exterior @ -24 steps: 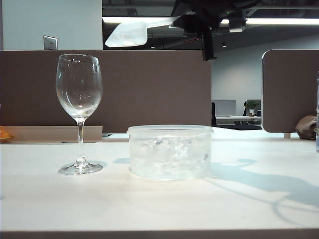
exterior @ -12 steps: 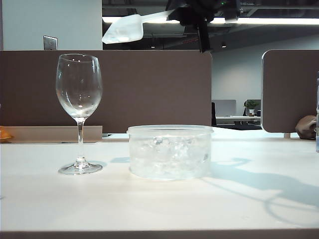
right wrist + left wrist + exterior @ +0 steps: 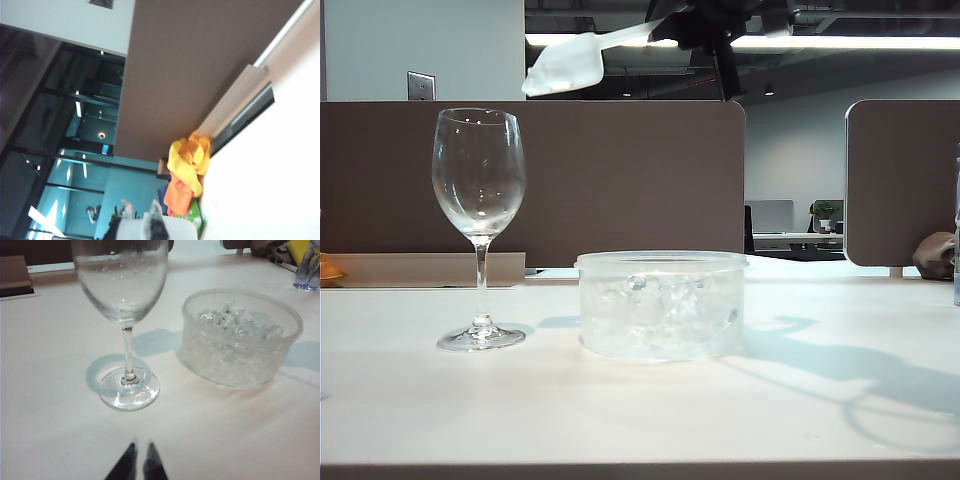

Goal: Pick up an ice shovel filled with ice cubes and pour the ice from the shovel into the glass.

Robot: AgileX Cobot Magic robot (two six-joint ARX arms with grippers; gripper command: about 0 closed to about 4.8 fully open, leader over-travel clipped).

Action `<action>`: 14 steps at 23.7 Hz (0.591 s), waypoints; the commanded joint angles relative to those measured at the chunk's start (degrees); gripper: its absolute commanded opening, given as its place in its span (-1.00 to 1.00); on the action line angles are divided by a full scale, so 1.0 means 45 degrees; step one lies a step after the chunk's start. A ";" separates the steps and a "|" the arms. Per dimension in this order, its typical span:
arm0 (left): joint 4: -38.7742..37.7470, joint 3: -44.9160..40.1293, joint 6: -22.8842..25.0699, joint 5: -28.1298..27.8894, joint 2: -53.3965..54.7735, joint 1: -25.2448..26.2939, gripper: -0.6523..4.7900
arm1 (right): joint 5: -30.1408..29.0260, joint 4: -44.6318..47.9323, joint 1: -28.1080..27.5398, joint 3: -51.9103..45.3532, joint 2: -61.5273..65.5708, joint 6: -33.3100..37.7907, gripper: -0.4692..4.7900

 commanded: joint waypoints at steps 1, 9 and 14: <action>-0.0024 -0.0005 0.0029 0.0053 0.0010 0.0005 -0.65 | -0.0029 0.0136 0.0306 0.0092 0.0175 -0.0087 -0.84; -0.0024 -0.0005 0.0029 0.0053 0.0005 0.0005 -0.66 | 0.0155 0.0325 0.0583 0.0092 0.0437 -0.0131 -0.84; -0.0024 -0.0005 0.0029 0.0053 0.0010 0.0005 -0.65 | 0.0102 0.0418 0.0588 0.0117 0.0437 -0.0189 -0.84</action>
